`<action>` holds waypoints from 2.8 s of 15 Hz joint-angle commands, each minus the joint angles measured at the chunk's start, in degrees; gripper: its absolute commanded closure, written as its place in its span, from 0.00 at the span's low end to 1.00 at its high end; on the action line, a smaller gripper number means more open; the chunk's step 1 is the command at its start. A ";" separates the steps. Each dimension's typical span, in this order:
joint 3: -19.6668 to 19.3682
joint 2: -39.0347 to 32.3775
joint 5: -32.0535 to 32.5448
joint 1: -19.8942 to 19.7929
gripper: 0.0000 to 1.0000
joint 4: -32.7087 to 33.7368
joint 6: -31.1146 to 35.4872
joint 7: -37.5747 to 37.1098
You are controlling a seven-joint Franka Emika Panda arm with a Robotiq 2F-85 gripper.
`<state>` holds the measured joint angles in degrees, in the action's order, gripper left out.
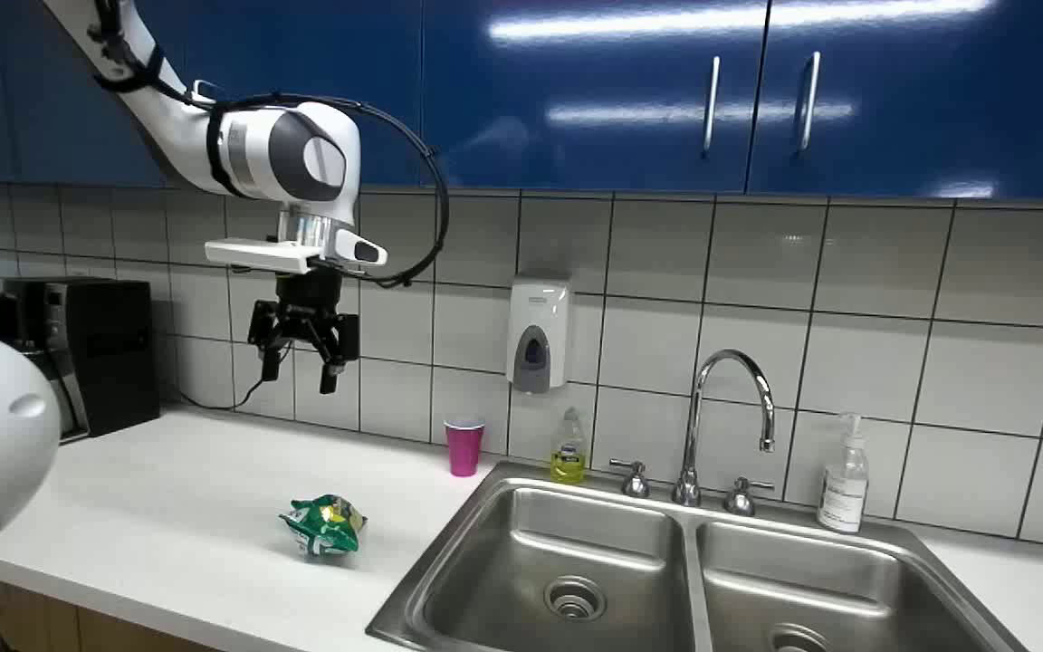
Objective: Put the pack of lays in the sink
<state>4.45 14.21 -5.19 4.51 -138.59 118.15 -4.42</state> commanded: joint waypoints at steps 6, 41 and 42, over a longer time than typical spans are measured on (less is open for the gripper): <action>-0.38 -2.94 0.58 -0.62 0.00 0.52 2.03 0.25; -0.13 -38.33 -0.20 1.56 0.07 14.50 22.91 -1.07; -0.14 -38.61 -0.22 1.58 0.26 14.81 22.91 -1.10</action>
<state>3.99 -23.23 -5.18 6.01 -125.54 141.15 -4.41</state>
